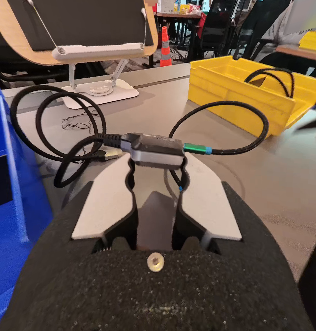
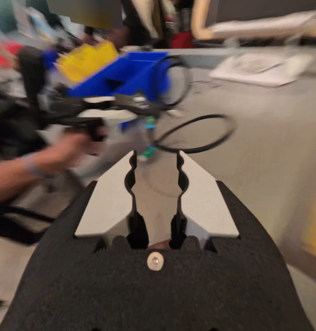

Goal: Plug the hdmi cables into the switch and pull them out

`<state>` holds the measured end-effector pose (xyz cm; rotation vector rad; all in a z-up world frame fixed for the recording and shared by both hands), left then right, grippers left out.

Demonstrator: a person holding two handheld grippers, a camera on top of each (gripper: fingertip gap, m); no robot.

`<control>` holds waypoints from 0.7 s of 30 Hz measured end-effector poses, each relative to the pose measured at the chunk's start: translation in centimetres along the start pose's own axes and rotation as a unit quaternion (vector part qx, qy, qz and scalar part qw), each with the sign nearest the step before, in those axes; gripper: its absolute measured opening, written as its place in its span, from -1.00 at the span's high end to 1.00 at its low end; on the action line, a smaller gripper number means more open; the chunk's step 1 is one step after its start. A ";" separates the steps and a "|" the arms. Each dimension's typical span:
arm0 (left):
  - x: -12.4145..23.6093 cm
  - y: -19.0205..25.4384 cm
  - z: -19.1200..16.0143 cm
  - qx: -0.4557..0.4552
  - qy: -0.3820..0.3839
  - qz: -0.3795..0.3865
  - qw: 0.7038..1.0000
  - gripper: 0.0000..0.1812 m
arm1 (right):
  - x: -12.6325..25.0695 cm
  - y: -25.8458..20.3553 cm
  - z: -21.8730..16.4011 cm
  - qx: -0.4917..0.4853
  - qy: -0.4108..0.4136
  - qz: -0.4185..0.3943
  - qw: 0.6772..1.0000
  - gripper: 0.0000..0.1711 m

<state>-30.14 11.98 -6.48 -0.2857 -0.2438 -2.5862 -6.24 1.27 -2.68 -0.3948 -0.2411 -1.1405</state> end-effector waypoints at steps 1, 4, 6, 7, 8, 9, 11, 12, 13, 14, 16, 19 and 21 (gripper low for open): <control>0.2 -0.1 0.1 0.018 0.011 -0.005 1.000 0.53 | -1.7 -1.9 -1.6 -0.046 -0.007 0.042 0.998 0.48; 0.5 0.3 0.2 0.065 0.056 -0.055 0.995 0.73 | -6.3 -4.2 -5.7 -0.069 -0.025 0.020 0.997 0.38; 0.2 0.4 0.1 0.058 0.046 -0.063 0.995 0.87 | -7.8 -4.4 -5.9 -0.087 0.014 -0.016 0.996 0.38; 0.3 0.3 0.1 0.057 0.053 -0.060 0.995 0.94 | -8.3 -4.5 -5.7 -0.097 0.012 -0.008 0.995 0.38; 0.3 0.2 0.2 0.060 0.050 -0.063 0.995 1.00 | -8.6 -4.3 -5.3 -0.098 0.007 -0.011 0.995 0.38; 0.5 0.0 0.2 0.062 0.044 -0.067 0.995 1.00 | -8.6 -3.9 -4.9 -0.096 0.007 -0.025 0.995 0.39; 1.3 -0.6 0.5 0.049 0.046 -0.051 0.996 1.00 | -8.2 -3.5 -4.3 -0.087 0.013 -0.022 0.996 0.39; 1.7 -0.9 0.7 0.039 0.038 -0.051 0.997 1.00 | -7.9 -3.2 -4.3 -0.082 0.008 -0.017 0.996 0.39; 2.1 -1.3 1.1 0.030 0.018 -0.057 0.998 0.97 | -7.4 -2.9 -4.4 -0.075 0.006 -0.015 0.997 0.39; 2.5 -1.9 1.8 0.021 -0.001 -0.059 0.998 0.92 | -6.7 -2.5 -4.5 -0.069 0.010 -0.021 0.997 0.39; 3.1 -3.0 3.5 -0.024 -0.050 -0.063 0.996 0.84 | -5.4 -1.3 -4.8 -0.060 0.018 -0.039 0.997 0.40; 1.9 -3.8 4.3 -0.148 -0.214 -0.079 0.962 0.54 | -4.7 0.2 -4.6 -0.074 0.025 -0.040 0.996 0.41; 0.0 -4.3 3.1 -0.230 -0.362 -0.064 0.901 0.41 | -4.6 0.7 -4.2 -0.095 0.035 -0.026 0.995 0.41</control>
Point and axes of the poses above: each gripper's, where its closed fingertips meet, x back along the fingers, z out of its top, y = z × x across the jaws, the point moved 9 cm from there along x, back along the fingers, and after that the axes turned 13 degrees about -z, right-handed, at the moved point
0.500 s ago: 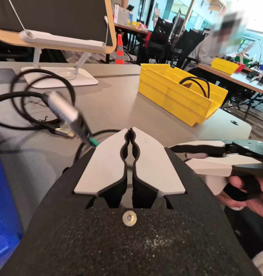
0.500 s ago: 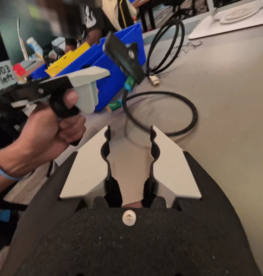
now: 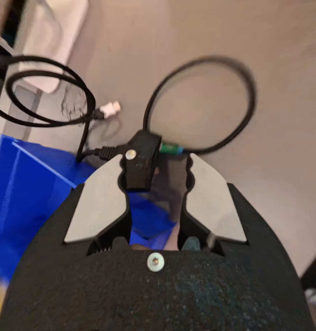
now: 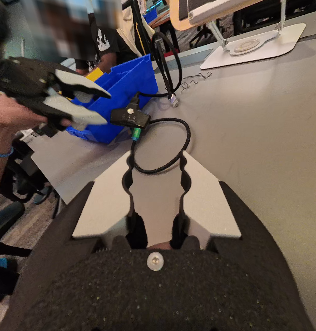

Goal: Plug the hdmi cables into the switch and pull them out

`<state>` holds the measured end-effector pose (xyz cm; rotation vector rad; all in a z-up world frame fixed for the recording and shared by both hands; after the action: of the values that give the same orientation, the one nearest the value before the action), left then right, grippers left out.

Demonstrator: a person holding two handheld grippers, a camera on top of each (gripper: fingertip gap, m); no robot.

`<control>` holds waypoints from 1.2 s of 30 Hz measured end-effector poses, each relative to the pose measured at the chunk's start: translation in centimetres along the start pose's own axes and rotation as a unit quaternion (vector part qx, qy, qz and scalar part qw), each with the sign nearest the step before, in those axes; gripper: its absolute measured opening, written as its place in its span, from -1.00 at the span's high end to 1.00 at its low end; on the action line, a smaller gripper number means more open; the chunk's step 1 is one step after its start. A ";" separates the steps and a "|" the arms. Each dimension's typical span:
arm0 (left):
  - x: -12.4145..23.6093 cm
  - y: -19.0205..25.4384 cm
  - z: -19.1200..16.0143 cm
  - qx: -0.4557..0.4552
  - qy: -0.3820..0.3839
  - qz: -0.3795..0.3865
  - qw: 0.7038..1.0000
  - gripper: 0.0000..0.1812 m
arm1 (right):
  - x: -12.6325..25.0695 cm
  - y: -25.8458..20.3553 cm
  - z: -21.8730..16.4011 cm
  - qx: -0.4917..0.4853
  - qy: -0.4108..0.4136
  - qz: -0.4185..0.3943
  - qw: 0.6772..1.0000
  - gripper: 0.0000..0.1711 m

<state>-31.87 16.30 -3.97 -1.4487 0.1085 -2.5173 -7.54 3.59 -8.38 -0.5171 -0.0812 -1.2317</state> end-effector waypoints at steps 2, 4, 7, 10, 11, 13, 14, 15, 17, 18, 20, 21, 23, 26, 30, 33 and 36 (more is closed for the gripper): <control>-2.3 -1.1 -0.2 -0.079 -0.161 0.064 0.982 0.28 | -0.2 0.2 -0.1 -0.008 -0.006 0.011 1.000 0.41; -3.9 -2.1 -0.7 -0.119 -0.280 0.093 0.948 0.28 | -0.4 0.3 -0.5 -0.010 -0.019 0.021 1.000 0.41; -5.1 -3.0 -0.4 -0.076 -0.325 0.073 0.940 0.20 | -0.3 -0.1 -0.5 -0.020 -0.026 0.042 0.999 0.41; -5.9 -3.1 0.4 -0.054 -0.316 0.046 0.946 0.16 | -0.1 -0.1 -0.8 -0.021 -0.035 0.048 0.998 0.41; -6.2 -3.2 0.5 -0.048 -0.324 0.044 0.944 0.17 | 0.1 -0.1 -0.8 -0.024 -0.036 0.052 0.998 0.41; -6.5 -3.3 1.0 -0.061 -0.317 0.043 0.946 0.15 | 0.3 -0.1 -0.8 -0.031 -0.037 0.059 0.997 0.41; -6.5 -3.1 1.4 -0.074 -0.304 0.039 0.949 0.14 | 0.3 0.0 -0.8 -0.032 -0.038 0.061 0.997 0.41; -6.5 -3.2 1.9 -0.092 -0.301 0.035 0.949 0.13 | 0.4 0.0 -0.8 -0.033 -0.038 0.062 0.997 0.41; -6.7 -3.7 2.4 -0.128 -0.321 0.025 0.938 0.09 | 0.5 0.1 -0.8 -0.036 -0.036 0.062 0.997 0.41; -7.0 -4.0 2.6 -0.139 -0.335 0.003 0.932 0.07 | 0.5 0.2 -0.7 -0.039 -0.036 0.064 0.997 0.41; -8.0 -4.4 2.6 -0.142 -0.367 -0.061 0.917 0.02 | 0.5 0.2 -0.7 -0.044 -0.038 0.069 0.996 0.41; -8.5 -4.6 2.2 -0.138 -0.396 -0.092 0.903 0.00 | 0.4 0.2 -0.7 -0.047 -0.039 0.071 0.996 0.41; -9.3 -5.2 1.2 -0.138 -0.460 -0.114 0.870 0.01 | 0.3 0.2 -0.6 -0.046 -0.041 0.073 0.995 0.41; -10.2 -5.2 0.4 -0.151 -0.496 -0.154 0.841 0.18 | 0.2 0.2 -0.7 -0.039 -0.042 0.069 0.996 0.41; -9.2 -4.8 2.3 -0.115 -0.396 -0.186 0.892 0.23 | 0.3 0.2 -0.8 -0.040 -0.044 0.070 0.996 0.41; -7.3 -3.8 5.0 -0.071 -0.278 -0.222 0.932 0.24 | 0.3 -0.6 -0.9 0.006 -0.039 0.070 0.997 0.41; -5.4 -2.3 7.4 -0.021 -0.179 -0.234 0.955 0.24 | 0.3 -2.4 -1.4 0.107 -0.033 0.067 0.991 0.41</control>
<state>-23.27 20.16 -4.36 -2.1334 -0.2772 -2.5387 -9.95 2.17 -8.71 -0.3710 -0.2295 -1.0606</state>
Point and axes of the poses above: each gripper's, where its closed fingertips meet, x back along the fingers, z out of its top, y = z × x across the jaws, the point moved 9 cm from there along x, back along the fingers, and after that the axes turned 13 degrees about -z, right-handed, at the moved point
